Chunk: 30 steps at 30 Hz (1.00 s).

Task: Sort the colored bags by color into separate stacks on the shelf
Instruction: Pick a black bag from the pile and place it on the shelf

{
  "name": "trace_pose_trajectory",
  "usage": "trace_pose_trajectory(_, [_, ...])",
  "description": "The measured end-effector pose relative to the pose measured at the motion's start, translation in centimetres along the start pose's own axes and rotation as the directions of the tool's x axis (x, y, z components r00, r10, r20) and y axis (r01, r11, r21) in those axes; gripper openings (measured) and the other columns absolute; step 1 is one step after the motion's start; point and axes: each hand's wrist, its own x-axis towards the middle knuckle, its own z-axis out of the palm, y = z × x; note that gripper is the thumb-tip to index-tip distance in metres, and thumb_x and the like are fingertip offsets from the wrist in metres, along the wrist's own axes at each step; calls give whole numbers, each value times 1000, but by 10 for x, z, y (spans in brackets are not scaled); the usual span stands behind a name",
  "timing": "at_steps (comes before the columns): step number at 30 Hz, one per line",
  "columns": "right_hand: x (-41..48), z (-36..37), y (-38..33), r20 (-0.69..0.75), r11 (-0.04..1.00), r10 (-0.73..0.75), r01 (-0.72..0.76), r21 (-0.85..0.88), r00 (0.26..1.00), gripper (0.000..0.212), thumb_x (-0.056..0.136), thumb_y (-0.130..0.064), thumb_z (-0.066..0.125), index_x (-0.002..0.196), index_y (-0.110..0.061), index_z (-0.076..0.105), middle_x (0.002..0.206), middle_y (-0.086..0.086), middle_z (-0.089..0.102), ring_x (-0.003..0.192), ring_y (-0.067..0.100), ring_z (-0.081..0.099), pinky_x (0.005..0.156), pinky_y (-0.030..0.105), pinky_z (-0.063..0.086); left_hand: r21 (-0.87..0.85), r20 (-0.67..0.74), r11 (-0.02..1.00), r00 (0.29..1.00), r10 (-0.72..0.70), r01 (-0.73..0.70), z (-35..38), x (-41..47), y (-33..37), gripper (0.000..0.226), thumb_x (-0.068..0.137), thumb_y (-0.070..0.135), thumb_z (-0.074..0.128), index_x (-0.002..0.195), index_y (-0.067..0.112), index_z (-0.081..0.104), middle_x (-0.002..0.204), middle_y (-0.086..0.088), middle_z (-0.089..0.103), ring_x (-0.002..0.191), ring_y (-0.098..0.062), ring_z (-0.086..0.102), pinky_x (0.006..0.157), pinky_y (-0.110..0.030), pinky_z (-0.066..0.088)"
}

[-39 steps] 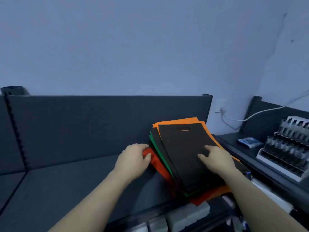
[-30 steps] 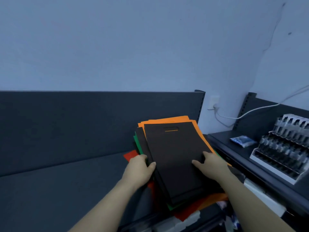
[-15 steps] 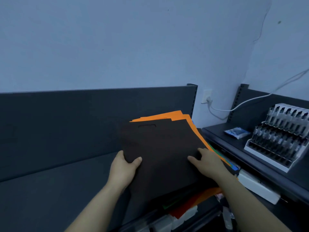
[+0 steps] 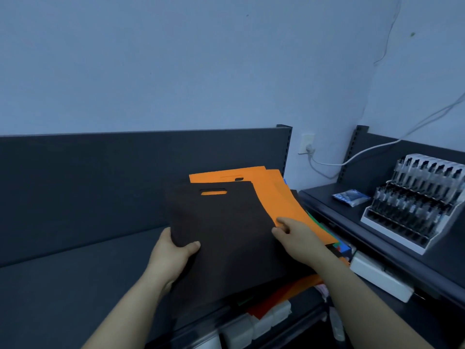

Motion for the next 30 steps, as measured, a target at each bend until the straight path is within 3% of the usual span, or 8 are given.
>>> trace_pose_trajectory(7, [7, 2, -14, -20, 999, -4, 5, 47, 1000, 53, 98, -30, 50, 144, -8, 38, 137, 7, 51, 123, 24, 49, 96, 30, 41, -17, 3, 999, 999, 44, -44, -6, -9, 1, 45, 87, 6, 64, 124, 27, 49, 113, 7, 64, 102, -15, 61, 91, -34, 50])
trace_pose_trajectory(11, [12, 9, -27, -25, 958, -30, 36, 283, 999, 32, 97, -20, 51, 127, -8, 56, 120, 3, 63, 103, 21, 61, 89, 32, 50, -65, -41, 993, 995, 95, -98, -21, -16, 10, 47, 87, 4, 65, 122, 30, 48, 110, 10, 65, 103, -13, 62, 86, -28, 49])
trace_pose_trajectory(16, [14, 28, -47, -97, 908, -120, 149, 391, 988, 19, 95, -8, 53, 112, -15, 54, 113, 1, 65, 96, 17, 62, 75, 29, 50, -4, -131, 983, 975, 182, -184, -50, -29, 19, 53, 88, 6, 64, 128, 33, 44, 112, 17, 61, 104, -7, 59, 94, -30, 47])
trace_pose_trajectory(21, [10, 52, -79, -115, 811, -211, 240, 534, 971, 24, 92, 0, 50, 96, -24, 51, 107, -4, 66, 94, 15, 65, 81, 38, 55, 53, -238, 972, 943, 233, -227, -86, -41, 25, 58, 86, 3, 66, 129, 36, 43, 109, 22, 60, 102, -1, 58, 89, -25, 46])
trace_pose_trajectory(24, [7, 71, -100, -124, 777, -262, 285, 561, 957, 26, 92, -1, 50, 96, -27, 51, 106, -7, 67, 94, 11, 66, 81, 36, 55, 77, -314, 970, 918, 243, -230, -112, -50, 28, 59, 85, 2, 65, 128, 37, 43, 108, 22, 60, 100, 2, 57, 86, -23, 46])
trace_pose_trajectory(30, [0, 110, -143, -35, 748, -285, 245, 617, 958, 25, 92, -2, 51, 104, -23, 53, 102, -6, 69, 86, 13, 68, 78, 40, 58, 89, -439, 985, 882, 170, -146, -163, -67, 19, 58, 86, 7, 67, 131, 34, 41, 114, 13, 60, 105, -12, 58, 87, -30, 47])
